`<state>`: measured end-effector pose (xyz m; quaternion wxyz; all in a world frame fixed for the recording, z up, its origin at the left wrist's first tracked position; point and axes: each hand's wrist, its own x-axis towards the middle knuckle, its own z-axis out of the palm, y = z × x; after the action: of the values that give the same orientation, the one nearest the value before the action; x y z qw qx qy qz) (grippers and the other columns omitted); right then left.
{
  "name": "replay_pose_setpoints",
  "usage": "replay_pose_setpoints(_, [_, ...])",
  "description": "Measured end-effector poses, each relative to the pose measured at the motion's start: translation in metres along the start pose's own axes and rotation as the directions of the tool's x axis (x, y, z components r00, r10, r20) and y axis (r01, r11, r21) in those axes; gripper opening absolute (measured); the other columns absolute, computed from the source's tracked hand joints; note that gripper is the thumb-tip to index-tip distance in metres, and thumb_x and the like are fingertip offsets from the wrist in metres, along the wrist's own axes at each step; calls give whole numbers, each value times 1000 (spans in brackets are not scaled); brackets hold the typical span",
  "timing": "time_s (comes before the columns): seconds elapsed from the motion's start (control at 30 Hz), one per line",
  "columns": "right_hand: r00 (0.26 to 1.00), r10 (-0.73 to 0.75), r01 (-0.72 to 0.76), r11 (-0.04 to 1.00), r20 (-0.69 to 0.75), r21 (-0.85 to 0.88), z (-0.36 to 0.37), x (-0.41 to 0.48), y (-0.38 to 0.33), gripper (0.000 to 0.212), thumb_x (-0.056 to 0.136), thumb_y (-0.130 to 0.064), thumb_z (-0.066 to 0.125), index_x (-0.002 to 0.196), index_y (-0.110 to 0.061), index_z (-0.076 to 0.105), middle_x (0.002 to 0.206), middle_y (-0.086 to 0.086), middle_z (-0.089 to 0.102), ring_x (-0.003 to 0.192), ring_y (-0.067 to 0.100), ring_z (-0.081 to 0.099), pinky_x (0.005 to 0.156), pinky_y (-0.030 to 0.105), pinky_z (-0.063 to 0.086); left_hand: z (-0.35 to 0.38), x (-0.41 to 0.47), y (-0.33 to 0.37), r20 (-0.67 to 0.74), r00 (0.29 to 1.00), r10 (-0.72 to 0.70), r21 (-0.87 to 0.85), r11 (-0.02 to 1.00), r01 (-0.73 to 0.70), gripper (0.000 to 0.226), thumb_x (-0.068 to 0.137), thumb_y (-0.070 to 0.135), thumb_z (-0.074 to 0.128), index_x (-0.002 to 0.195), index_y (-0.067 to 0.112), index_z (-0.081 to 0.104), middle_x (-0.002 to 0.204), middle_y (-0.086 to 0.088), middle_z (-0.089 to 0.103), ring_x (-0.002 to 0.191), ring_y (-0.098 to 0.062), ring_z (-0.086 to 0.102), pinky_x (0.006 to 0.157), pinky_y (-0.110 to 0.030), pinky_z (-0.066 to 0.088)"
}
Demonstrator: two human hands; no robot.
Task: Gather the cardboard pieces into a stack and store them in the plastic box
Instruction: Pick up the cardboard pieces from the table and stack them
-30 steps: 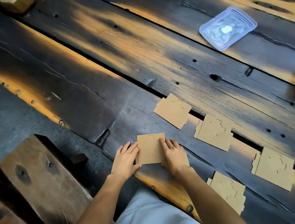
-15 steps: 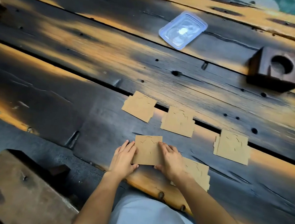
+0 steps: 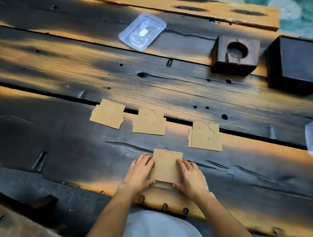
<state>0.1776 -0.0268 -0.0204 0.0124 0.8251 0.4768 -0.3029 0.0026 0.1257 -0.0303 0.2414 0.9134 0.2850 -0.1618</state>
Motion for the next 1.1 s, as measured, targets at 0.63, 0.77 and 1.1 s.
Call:
replay_pose_setpoints(0.63, [995,-14,18,999,101,-33,16,-16,12,66,87,-17,62,146,-15,33,147,11,38,129,32,40,101,38,47,26,-6,21,65,998,-10,116,993,2,62,86,37,78,134,16,46,161,-5,31,149,-27,27,112,-42,37])
replay_pose_setpoints(0.77, [992,-20,25,999,125,-33,14,-15,10,58,88,-19,64,139,-12,39,150,13,36,132,32,38,102,39,47,25,-7,20,74,997,-16,120,993,7,61,87,37,77,135,15,47,161,-6,33,148,-28,28,113,-42,36])
replay_pose_setpoints(1.1, [993,-44,52,996,105,-72,13,-14,16,68,81,-45,71,138,-21,41,151,10,35,134,31,37,102,40,48,19,-9,25,-1,1000,-30,156,987,30,73,89,74,49,133,17,61,162,-6,36,154,-27,22,117,-43,30])
